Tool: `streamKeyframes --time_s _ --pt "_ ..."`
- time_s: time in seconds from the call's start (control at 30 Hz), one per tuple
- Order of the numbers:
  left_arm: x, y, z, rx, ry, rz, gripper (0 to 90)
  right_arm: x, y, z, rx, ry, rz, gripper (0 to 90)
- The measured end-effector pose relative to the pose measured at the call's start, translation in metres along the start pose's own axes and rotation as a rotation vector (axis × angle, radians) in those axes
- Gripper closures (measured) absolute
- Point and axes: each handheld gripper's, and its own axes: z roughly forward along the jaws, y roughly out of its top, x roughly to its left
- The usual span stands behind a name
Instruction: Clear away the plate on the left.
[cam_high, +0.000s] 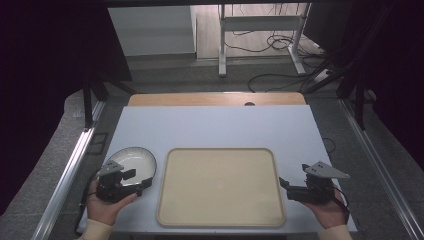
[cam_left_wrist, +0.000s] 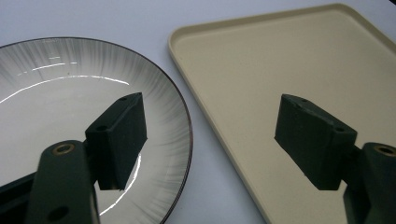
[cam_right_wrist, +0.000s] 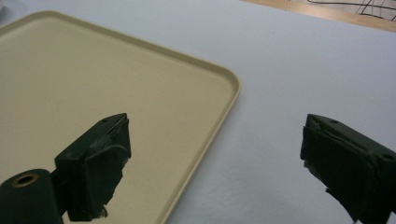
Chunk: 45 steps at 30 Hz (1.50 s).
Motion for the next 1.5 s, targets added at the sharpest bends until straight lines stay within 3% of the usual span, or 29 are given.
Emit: streamKeyframes --time_s 0.57,0.83,1.03,1.5 --pt "0.004 0.004 0.001 -0.01 -0.003 -0.016 25.1 0.001 -0.005 -0.003 0.014 0.009 -0.004 14.2" --pt "0.007 0.002 -0.009 -0.021 0.037 0.0 25.3 0.002 -0.002 0.002 0.019 0.011 -0.016 14.4" --pt "0.022 0.002 -0.021 -0.047 0.091 -0.023 24.7 0.002 -0.001 0.007 0.028 0.019 -0.024 14.7" --pt "0.049 0.001 -0.028 -0.085 0.106 -0.07 25.1 -0.001 -0.008 0.005 0.059 0.013 -0.023 15.4"
